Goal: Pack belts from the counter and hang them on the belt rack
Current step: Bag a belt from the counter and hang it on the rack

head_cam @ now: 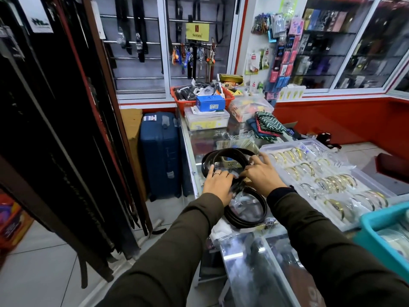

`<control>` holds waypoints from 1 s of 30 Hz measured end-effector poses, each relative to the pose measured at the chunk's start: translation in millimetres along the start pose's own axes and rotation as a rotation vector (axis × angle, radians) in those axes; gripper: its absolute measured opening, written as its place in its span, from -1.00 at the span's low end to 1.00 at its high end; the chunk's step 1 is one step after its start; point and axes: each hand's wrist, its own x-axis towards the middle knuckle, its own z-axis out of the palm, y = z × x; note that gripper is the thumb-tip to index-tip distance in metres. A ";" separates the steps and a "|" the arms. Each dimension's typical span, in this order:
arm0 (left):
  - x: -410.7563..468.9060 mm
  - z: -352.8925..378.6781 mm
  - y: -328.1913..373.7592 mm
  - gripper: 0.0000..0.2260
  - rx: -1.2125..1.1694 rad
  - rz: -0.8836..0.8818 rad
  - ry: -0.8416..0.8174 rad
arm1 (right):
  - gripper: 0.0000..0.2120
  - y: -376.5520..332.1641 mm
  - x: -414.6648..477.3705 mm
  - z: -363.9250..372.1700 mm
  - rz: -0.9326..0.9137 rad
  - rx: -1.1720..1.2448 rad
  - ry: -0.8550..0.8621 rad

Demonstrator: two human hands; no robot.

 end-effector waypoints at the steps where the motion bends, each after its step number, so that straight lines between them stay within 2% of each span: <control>1: -1.1 -4.8 -2.8 -0.57 -0.003 0.006 0.020 | -0.69 0.1 0.6 -4.1 -0.007 0.010 0.030; 6: -16.2 -36.3 -29.8 -0.53 0.048 0.047 0.130 | -0.70 -11.4 11.8 -43.0 -0.018 -0.013 0.075; 9: -37.2 -56.2 -54.9 -0.49 0.063 0.058 0.256 | -0.70 -30.5 23.1 -74.4 -0.045 -0.025 0.129; 13: -77.7 -77.1 -89.4 -0.33 -0.028 -0.080 0.494 | -0.65 -66.0 38.1 -118.1 -0.079 0.063 0.210; 15: -98.2 -83.8 -104.0 -0.33 -0.209 -0.225 0.641 | -0.64 -85.5 44.9 -134.6 -0.065 0.221 0.233; 18: -121.4 -97.6 -119.3 -0.40 -0.808 -0.451 0.770 | -0.56 -114.2 55.3 -148.5 -0.045 0.561 0.228; 20: -134.2 -108.4 -127.0 -0.52 -1.197 -0.610 0.803 | -0.56 -133.8 61.3 -151.4 -0.045 0.810 0.164; 21: -139.9 -113.6 -131.1 -0.58 -1.358 -0.648 0.789 | -0.56 -143.7 63.8 -151.6 -0.045 0.927 0.131; 23: -148.1 -118.6 -138.8 -0.73 -1.579 -0.605 0.775 | -0.52 -160.6 67.3 -149.0 -0.026 1.135 0.092; 25: -160.3 -121.6 -145.4 -0.92 -1.636 -0.546 0.770 | -0.52 -175.6 67.3 -145.5 -0.024 1.315 0.071; 26: -166.0 -122.9 -148.3 -0.93 -1.646 -0.534 0.768 | -0.54 -182.7 66.4 -144.6 -0.032 1.396 0.054; 28: -173.9 -124.7 -153.5 -0.79 -1.606 -0.554 0.781 | -0.64 -193.4 64.1 -142.4 -0.056 1.469 0.016; 30: -180.9 -128.7 -157.6 -0.60 -1.470 -0.598 0.807 | -0.65 -202.7 57.7 -144.3 -0.080 1.421 0.001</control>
